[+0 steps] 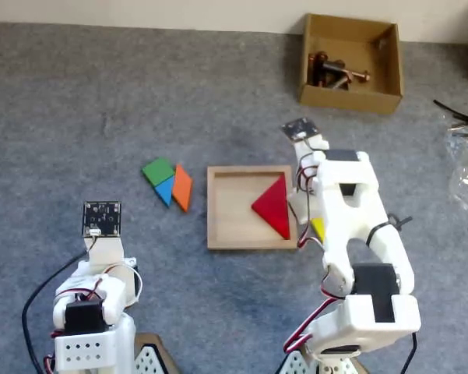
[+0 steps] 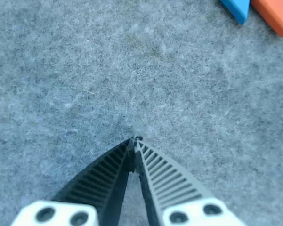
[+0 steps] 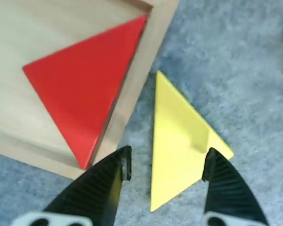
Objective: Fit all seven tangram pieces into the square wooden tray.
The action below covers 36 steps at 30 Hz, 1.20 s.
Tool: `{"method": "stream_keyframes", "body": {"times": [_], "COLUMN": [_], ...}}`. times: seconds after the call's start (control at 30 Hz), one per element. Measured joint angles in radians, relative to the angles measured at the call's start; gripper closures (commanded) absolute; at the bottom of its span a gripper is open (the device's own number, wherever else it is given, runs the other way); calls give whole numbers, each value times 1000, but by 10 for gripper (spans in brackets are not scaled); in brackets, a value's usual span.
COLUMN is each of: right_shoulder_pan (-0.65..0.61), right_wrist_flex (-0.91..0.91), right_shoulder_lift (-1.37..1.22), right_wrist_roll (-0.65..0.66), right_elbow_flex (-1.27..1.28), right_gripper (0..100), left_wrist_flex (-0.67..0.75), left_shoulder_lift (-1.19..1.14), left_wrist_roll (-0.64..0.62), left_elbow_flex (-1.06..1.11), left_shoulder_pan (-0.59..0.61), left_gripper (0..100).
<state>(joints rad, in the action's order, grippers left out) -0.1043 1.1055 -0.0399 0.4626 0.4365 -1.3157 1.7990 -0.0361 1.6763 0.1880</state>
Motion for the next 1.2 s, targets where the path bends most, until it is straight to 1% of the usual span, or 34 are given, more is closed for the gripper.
{"method": "stream_keyframes", "body": {"times": [0.13, 0.2, 0.3, 0.47, 0.57, 0.87, 1.1, 1.2], "right_shoulder_pan": [5, 3, 3, 3, 6, 92, 97, 97], "right_wrist_flex": [0, 0, 0, 0, 0, 0, -18, -20], "right_shoulder_lift": [0, 0, 0, 0, 0, 0, 0, 0], "right_wrist_roll": [0, 5, 46, 69, 109, 195, 203, 203], "right_elbow_flex": [0, 0, 0, 0, 0, 2, 20, 21], "right_gripper": [758, 728, 694, 694, 693, 691, 687, 646], "left_wrist_flex": [0, 0, 0, 0, 0, 0, 0, 0], "left_shoulder_lift": [0, 0, 0, 0, 0, 0, 0, 0], "left_wrist_roll": [0, 0, 0, 0, 0, 0, 0, 0], "left_elbow_flex": [0, 0, 0, 0, 0, 0, 0, 0], "left_shoulder_pan": [0, 0, 0, 0, 0, 0, 0, 0], "left_gripper": [995, 995, 995, 995, 995, 995, 995, 995]}}
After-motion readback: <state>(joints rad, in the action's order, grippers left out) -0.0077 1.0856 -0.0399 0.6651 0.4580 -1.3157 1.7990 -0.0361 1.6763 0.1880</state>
